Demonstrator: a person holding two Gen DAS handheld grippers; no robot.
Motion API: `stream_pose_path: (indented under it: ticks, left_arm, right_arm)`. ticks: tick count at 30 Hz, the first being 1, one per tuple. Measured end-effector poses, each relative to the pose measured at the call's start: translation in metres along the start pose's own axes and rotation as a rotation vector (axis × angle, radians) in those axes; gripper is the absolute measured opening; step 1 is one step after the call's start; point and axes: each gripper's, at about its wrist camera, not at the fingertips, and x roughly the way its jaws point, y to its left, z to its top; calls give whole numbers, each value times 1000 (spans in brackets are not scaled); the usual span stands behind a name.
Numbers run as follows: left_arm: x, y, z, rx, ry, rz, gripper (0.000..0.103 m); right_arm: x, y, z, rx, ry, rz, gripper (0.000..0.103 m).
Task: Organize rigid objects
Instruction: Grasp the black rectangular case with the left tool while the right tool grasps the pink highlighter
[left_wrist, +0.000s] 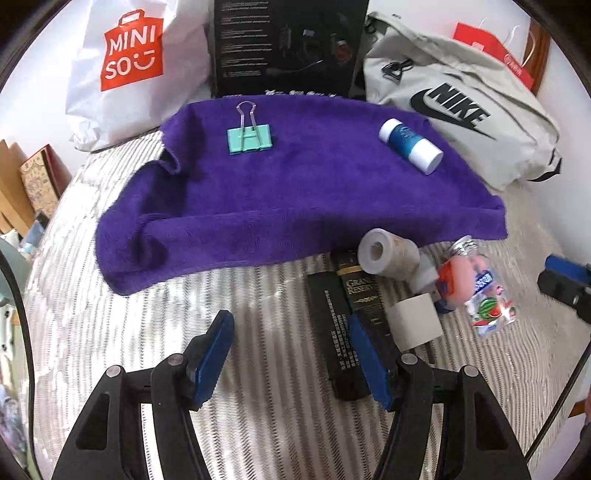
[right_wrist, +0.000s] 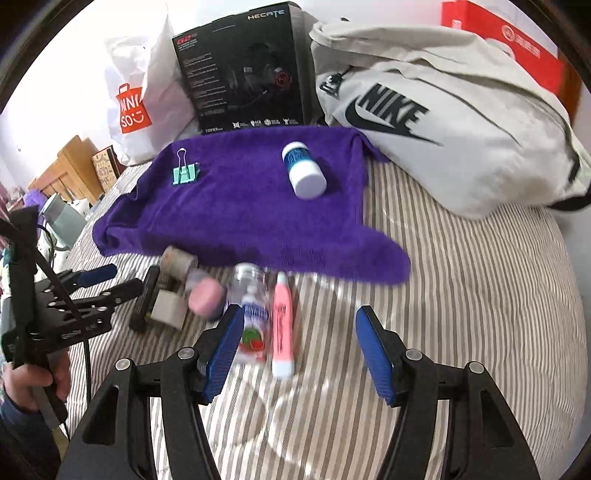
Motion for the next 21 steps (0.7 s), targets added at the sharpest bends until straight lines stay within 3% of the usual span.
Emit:
stream_pose_path:
  ticks: [6,9,16,21]
  left_arm:
    - [2,-3,1,3,-9,-3,65]
    - [3,-2,2,9,-19,27,71]
    - [-4,6,-4,20,-23,56,71]
    - [3,-11,-10,90,-10,67,65]
  right_arm:
    - [-3,-3,-18,18,14,-12,63]
    - [-2,-2,-21,25,15,-2,63]
    - [-1,4,-24,-5,22,-1,64]
    - [1,-5,-24,17,21,0,64]
